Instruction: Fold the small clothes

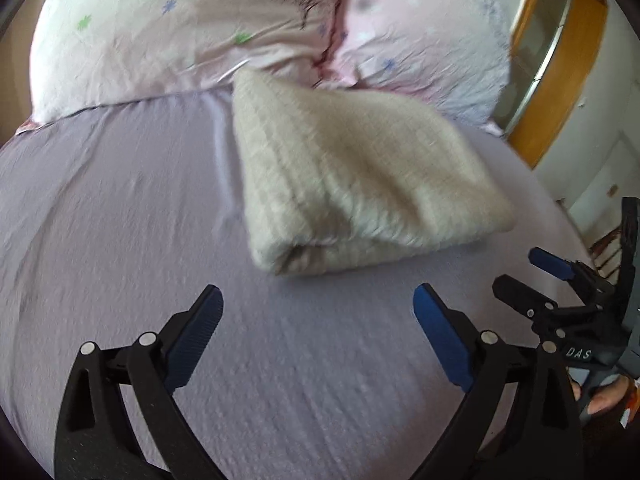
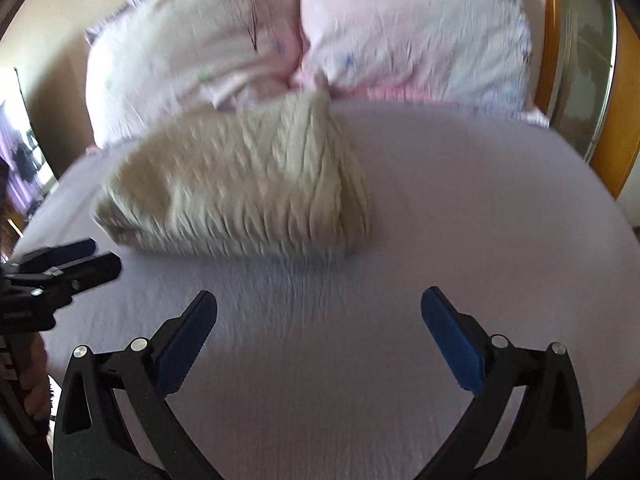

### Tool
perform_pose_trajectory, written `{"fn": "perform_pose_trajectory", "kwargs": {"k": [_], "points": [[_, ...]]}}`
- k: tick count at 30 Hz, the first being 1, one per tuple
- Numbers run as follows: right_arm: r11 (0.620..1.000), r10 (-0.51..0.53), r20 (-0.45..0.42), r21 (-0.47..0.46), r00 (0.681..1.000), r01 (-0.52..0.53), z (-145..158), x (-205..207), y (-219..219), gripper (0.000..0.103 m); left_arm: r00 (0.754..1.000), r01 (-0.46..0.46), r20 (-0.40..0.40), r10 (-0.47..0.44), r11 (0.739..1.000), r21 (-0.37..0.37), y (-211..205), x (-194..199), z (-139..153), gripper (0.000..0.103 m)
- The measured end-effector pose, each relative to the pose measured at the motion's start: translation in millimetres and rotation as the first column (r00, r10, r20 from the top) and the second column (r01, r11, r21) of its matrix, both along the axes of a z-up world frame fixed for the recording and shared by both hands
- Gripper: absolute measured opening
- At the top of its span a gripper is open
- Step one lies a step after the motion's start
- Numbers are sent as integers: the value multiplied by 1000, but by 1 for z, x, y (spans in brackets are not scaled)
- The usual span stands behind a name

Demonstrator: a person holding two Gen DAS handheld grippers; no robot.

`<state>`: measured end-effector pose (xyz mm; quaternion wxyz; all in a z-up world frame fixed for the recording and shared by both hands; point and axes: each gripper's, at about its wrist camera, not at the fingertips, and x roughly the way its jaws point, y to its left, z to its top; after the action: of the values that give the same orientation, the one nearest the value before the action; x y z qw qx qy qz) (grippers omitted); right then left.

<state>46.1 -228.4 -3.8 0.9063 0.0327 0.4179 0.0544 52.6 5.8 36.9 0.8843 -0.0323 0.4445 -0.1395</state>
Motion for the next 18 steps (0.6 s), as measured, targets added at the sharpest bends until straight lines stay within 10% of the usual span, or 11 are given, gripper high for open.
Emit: {"fn": "perform_pose_trajectory", "kwargs": {"k": [18], "points": [[996, 4, -58, -86, 998, -9, -2, 6, 22, 102, 991, -95, -79, 106, 986, 140, -4, -4, -10, 101]]}}
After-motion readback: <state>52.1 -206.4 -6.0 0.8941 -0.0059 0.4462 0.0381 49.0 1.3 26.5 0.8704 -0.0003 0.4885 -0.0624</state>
